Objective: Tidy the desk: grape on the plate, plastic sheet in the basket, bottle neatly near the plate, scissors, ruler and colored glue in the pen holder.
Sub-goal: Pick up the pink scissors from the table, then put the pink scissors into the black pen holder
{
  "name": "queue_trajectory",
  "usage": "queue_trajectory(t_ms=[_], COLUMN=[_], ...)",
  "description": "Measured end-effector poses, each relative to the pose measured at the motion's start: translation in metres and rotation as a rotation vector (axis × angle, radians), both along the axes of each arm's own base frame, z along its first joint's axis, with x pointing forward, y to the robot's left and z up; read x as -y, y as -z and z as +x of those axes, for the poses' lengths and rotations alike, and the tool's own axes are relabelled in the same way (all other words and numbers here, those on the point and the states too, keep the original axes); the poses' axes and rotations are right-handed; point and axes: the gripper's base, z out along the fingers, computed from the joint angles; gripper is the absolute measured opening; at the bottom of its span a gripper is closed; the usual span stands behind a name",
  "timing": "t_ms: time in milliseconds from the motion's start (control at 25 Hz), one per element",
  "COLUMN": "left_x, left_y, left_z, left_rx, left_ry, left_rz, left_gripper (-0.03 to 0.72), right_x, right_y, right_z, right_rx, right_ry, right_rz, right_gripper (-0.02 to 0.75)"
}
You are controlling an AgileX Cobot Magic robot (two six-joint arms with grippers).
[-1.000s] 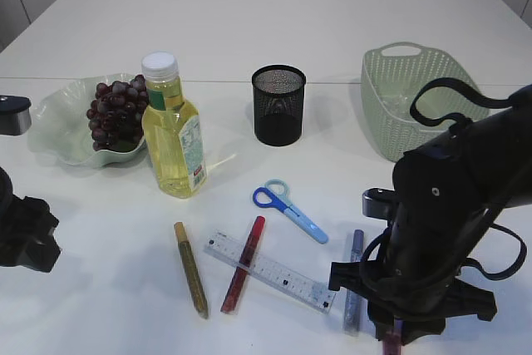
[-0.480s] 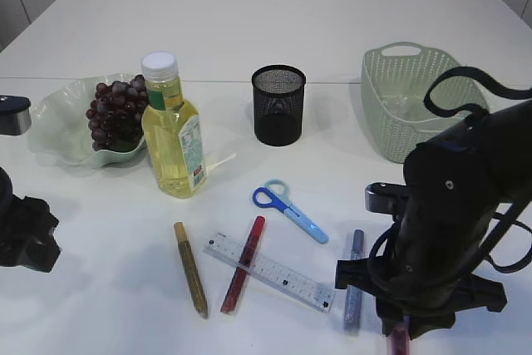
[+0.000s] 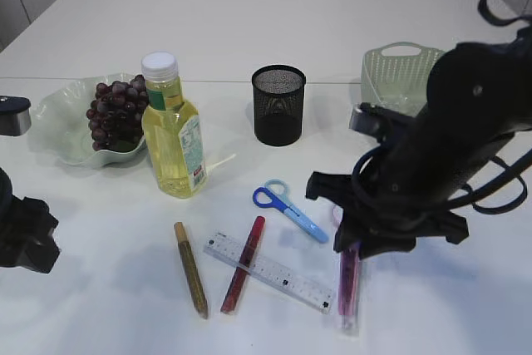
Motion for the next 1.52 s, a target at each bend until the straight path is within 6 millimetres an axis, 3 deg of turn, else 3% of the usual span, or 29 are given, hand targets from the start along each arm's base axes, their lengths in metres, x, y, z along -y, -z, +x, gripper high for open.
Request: queue_trajectory(t_ms=[520,760,1040,1520], left_x=[-0.002,-0.001,-0.001,-0.003], left_y=[0.001,0.002,0.002,0.003], left_z=[-0.006,-0.01,-0.014,-0.019], left_rx=[-0.073,-0.112,-0.162,-0.211], left_ry=[-0.005,-0.018,-0.023,-0.024], left_rz=[0.02,0.006,0.012,0.025], left_gripper=[0.498,0.498,0.498,0.498], right_x=[0.03,0.037,0.028,0.012], right_y=[-0.084,-0.104,-0.102,-0.076], right_z=[0.065,0.088,0.125,0.2], right_rx=[0.357,0.568,0.777,1.02], right_ry=[-0.092,-0.171,-0.335,-0.494], right_rz=[0.278,0.372,0.38,0.294], right_gripper=[0.212,0.212,0.211,0.211])
